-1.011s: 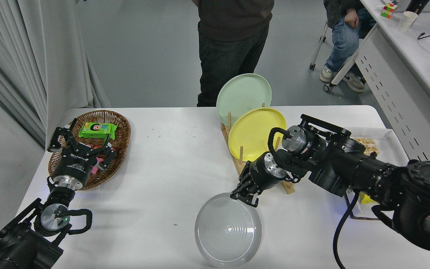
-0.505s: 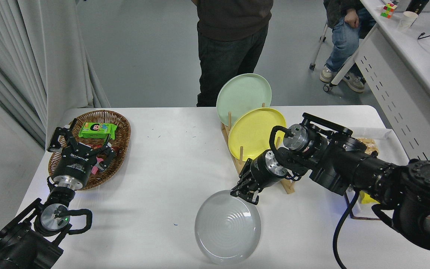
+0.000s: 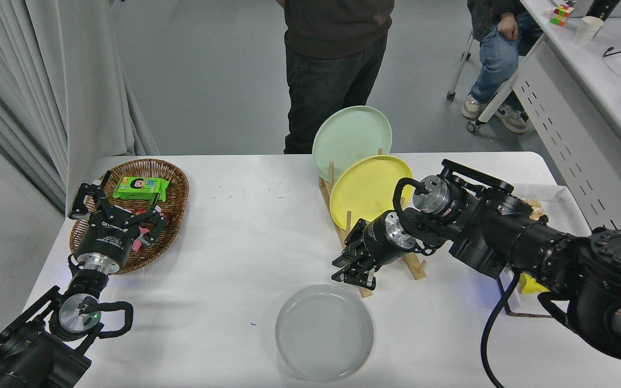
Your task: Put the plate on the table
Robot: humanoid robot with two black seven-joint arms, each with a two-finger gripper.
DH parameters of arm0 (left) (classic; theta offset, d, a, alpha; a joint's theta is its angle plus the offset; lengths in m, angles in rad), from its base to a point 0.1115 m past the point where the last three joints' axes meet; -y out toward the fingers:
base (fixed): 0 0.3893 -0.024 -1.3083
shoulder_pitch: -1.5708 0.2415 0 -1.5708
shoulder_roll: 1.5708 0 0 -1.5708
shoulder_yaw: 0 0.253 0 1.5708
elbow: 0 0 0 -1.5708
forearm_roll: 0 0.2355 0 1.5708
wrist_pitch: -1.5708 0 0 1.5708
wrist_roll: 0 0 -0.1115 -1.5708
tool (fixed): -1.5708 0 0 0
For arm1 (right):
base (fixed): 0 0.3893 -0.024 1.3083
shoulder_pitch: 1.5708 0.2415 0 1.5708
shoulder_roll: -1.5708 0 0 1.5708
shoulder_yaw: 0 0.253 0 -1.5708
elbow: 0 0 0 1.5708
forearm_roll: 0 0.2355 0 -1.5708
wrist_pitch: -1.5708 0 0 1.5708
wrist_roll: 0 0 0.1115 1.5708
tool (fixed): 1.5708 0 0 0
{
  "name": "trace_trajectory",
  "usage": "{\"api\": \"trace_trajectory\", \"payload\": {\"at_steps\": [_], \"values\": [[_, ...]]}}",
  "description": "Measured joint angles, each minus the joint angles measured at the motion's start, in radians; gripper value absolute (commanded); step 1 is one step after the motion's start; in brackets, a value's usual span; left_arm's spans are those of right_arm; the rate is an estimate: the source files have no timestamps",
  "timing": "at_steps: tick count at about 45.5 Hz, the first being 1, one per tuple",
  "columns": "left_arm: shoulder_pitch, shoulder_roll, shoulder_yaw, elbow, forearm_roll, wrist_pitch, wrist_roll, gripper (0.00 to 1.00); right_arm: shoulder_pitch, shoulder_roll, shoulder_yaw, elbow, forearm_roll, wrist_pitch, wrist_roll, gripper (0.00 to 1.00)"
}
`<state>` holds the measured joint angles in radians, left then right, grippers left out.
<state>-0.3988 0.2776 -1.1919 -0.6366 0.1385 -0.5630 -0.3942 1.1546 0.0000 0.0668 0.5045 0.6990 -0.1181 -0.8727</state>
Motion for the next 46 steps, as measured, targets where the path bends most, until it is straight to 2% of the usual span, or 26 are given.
{"api": "trace_trajectory", "payload": {"at_steps": [7, 17, 46], "values": [[0.000, 0.000, 0.000, 0.000, 0.000, 0.000, 0.000, 0.98, 0.007, 0.000, 0.000, 0.004, 0.001, 0.146, 0.000, 1.00], [0.000, 0.000, 0.000, 0.000, 0.000, 0.000, 0.000, 0.98, 0.014, 0.000, -0.002, 0.014, -0.005, 0.253, 0.000, 1.00], [0.000, 0.000, 0.000, 0.000, 0.000, 0.000, 0.000, 0.98, 0.079, 0.000, -0.014, 0.070, -0.008, 0.321, 0.000, 1.00]]}}
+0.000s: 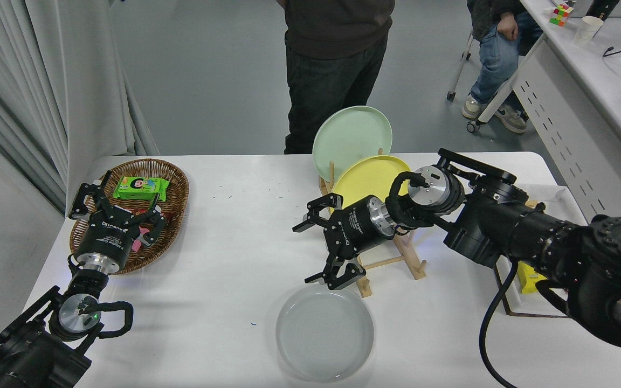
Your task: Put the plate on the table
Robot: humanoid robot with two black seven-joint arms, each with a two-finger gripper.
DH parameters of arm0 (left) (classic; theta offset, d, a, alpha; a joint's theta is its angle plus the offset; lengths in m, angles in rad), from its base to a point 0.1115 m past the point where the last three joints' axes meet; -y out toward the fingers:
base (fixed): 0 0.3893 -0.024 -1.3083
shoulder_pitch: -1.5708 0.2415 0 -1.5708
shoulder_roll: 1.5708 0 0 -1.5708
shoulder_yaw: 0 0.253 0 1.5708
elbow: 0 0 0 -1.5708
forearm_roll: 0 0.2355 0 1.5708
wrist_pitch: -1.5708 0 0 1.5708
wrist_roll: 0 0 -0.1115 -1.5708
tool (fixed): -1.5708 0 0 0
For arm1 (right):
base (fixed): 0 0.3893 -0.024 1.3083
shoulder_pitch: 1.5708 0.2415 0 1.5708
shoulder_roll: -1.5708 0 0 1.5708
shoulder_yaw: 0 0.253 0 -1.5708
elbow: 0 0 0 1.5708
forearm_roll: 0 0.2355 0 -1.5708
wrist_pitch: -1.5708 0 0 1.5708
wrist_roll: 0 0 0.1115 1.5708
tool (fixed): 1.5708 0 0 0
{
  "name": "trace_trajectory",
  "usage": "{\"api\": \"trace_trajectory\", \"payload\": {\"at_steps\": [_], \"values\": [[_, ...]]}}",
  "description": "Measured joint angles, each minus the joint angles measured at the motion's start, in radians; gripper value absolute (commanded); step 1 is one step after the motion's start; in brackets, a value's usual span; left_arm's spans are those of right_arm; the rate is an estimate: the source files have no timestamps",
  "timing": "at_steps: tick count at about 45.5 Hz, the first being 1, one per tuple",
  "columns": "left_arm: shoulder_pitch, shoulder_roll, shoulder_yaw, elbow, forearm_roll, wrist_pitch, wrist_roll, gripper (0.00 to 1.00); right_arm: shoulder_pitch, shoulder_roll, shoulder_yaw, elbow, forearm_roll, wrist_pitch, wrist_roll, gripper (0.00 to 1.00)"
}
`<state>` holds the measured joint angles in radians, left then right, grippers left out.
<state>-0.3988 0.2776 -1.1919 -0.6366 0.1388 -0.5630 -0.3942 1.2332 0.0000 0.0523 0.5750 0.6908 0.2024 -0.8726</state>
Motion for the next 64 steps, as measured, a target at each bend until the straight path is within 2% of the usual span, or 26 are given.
{"api": "trace_trajectory", "payload": {"at_steps": [13, 29, 43, 64], "values": [[0.000, 0.000, 0.000, 0.000, 0.000, 0.000, 0.000, 0.98, 0.048, 0.000, 0.000, 0.038, 0.000, 0.020, 0.000, 1.00], [0.000, 0.000, 0.000, 0.000, 0.000, 0.000, 0.000, 0.98, 0.093, 0.000, 0.007, 0.051, -0.040, 0.206, 0.000, 1.00], [0.000, 0.000, 0.000, 0.000, 0.000, 0.000, 0.000, 0.98, 0.089, 0.000, 0.030, 0.063, -0.106, 0.257, 0.000, 1.00], [0.000, 0.000, 0.000, 0.000, 0.000, 0.000, 0.000, 0.98, 0.121, -0.003, 0.138, 0.053, -0.120, 0.316, 0.000, 1.00]]}}
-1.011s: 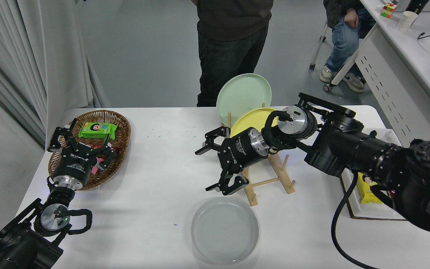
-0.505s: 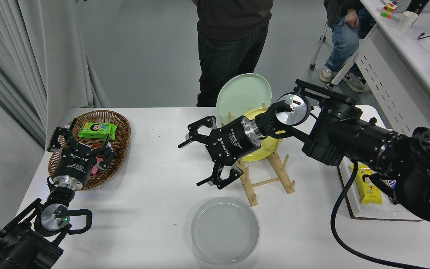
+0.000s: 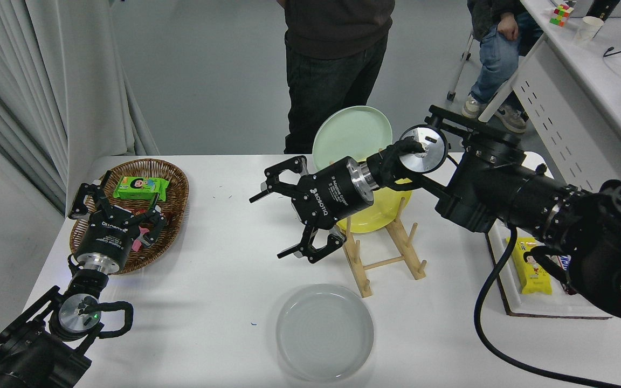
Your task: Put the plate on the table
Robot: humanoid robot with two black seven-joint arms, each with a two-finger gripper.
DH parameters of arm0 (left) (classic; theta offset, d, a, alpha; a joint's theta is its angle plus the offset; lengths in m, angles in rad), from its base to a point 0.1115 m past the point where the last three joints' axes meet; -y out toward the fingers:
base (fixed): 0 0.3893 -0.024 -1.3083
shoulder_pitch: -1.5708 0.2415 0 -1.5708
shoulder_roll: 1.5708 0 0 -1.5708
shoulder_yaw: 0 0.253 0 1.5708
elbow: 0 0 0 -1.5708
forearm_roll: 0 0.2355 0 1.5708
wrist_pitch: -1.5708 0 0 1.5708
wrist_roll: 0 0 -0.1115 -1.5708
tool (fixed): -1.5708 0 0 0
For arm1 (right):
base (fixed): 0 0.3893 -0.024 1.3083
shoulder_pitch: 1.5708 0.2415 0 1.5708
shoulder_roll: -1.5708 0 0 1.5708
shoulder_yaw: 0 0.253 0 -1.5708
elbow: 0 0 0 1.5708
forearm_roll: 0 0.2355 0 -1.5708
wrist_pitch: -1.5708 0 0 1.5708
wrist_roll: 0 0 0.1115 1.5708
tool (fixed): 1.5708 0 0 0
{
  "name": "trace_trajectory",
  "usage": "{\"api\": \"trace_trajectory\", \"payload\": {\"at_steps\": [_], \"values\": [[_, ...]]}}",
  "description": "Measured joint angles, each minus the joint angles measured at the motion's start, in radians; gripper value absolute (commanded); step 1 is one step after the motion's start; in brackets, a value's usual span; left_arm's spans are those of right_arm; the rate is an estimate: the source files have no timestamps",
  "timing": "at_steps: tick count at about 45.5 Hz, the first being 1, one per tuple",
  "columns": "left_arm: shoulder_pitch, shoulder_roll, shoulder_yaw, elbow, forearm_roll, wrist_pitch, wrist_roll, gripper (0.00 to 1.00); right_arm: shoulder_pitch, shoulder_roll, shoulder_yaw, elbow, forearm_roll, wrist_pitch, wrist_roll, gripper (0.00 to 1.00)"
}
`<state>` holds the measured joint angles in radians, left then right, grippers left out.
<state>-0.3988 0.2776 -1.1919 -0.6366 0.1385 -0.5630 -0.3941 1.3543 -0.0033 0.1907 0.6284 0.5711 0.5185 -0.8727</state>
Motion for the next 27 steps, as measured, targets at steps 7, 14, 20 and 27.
{"api": "trace_trajectory", "payload": {"at_steps": [7, 14, 20, 27], "values": [[0.000, 0.000, 0.000, 0.000, 0.000, 0.000, 0.000, 0.98, 0.011, -0.027, 0.034, -0.001, -0.001, 0.053, 0.016, 1.00], [0.000, 0.000, 0.000, 0.000, 0.000, 0.000, 0.000, 0.98, 0.022, -0.069, 0.073, -0.002, -0.001, 0.112, 0.070, 1.00], [0.000, 0.000, 0.000, 0.000, 0.000, 0.000, 0.000, 0.98, 0.028, -0.112, 0.126, -0.006, -0.002, 0.153, 0.104, 1.00], [0.000, 0.000, 0.000, 0.000, 0.000, 0.000, 0.000, 0.98, 0.026, -0.162, 0.177, -0.018, -0.004, 0.205, 0.158, 1.00]]}}
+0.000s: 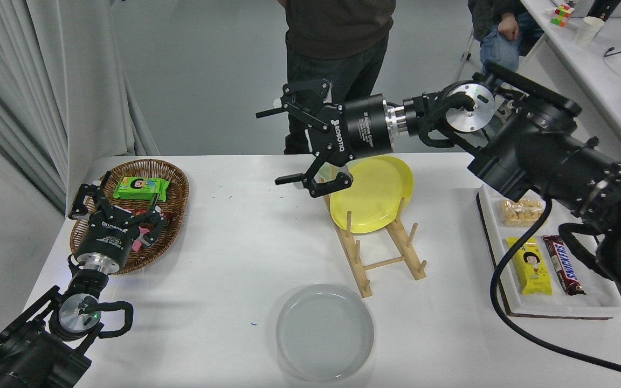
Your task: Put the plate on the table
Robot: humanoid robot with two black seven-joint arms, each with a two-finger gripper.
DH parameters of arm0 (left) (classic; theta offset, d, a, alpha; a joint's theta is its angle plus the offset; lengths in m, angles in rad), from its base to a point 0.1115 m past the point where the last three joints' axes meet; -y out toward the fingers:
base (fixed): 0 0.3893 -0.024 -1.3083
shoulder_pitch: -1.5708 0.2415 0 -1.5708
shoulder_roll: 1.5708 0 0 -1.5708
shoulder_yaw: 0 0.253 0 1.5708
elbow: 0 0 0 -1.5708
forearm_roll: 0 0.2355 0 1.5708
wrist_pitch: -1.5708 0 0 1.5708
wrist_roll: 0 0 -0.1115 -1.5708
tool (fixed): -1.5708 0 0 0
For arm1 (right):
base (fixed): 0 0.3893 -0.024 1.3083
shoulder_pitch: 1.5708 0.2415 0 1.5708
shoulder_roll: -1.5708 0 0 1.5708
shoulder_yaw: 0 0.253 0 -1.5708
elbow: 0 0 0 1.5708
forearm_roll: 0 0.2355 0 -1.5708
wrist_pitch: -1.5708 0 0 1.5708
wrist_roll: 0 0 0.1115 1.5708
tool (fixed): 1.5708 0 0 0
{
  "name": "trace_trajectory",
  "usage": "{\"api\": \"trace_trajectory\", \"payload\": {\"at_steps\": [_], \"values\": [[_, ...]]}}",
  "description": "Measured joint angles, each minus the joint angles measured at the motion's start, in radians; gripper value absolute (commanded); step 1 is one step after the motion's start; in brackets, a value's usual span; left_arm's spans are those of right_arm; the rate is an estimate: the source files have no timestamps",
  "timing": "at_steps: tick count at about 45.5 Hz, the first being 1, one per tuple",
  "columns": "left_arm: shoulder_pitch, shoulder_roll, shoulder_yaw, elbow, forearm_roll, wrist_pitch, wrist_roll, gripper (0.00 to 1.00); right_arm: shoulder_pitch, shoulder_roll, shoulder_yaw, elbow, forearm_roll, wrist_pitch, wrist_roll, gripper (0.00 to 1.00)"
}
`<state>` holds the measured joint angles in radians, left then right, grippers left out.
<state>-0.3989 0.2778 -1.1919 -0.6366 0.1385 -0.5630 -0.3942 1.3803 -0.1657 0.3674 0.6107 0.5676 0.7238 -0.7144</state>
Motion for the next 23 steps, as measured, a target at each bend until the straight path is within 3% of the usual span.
{"api": "trace_trajectory", "payload": {"at_steps": [23], "values": [[0.000, 0.000, 0.000, 0.000, 0.000, 0.000, 0.000, 0.98, -0.039, -0.068, 0.316, -0.186, -0.083, 0.066, 0.082, 1.00]]}}
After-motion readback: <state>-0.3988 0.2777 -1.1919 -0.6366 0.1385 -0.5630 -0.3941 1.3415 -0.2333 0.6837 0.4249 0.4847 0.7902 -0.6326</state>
